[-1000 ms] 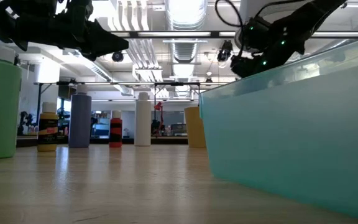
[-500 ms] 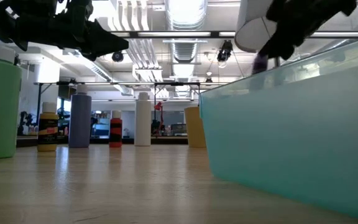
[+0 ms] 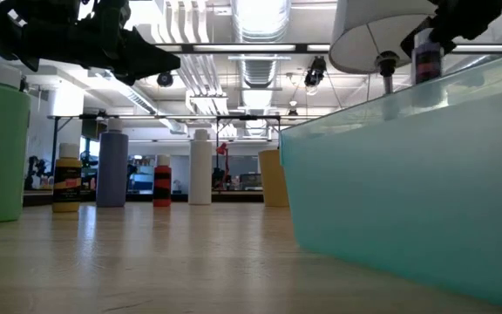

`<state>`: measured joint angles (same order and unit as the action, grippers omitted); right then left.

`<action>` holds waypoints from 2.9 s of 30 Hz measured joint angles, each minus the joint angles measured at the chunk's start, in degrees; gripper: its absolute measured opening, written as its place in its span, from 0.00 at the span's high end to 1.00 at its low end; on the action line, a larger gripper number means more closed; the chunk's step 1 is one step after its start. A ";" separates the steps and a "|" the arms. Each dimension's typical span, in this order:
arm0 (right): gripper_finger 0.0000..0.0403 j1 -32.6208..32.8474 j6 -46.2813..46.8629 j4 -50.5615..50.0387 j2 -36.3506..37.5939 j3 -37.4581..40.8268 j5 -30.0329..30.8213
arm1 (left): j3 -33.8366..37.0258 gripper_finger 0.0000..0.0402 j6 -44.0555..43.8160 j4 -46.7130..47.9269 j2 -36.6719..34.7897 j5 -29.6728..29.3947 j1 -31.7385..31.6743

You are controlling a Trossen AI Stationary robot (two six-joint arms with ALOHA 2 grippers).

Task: Pick & Place Paint Supplies
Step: Put the purple paint bottle into the green bin

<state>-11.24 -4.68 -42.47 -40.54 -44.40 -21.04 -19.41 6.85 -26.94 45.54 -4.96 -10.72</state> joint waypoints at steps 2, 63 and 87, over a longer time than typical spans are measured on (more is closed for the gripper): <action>0.72 1.17 -0.25 -1.75 -0.01 -0.01 -0.59 | -0.01 0.76 -0.01 0.00 -0.01 -0.01 -0.03; 0.72 45.51 10.26 21.11 -6.92 19.15 15.23 | 0.01 0.76 0.00 0.00 0.00 0.01 0.00; 0.72 48.51 11.29 24.70 -13.90 19.34 13.50 | -0.01 0.76 0.00 0.00 0.00 0.00 -0.02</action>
<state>37.28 6.62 -17.77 -54.45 -25.06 -7.54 -19.42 6.85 -26.94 45.54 -4.95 -10.74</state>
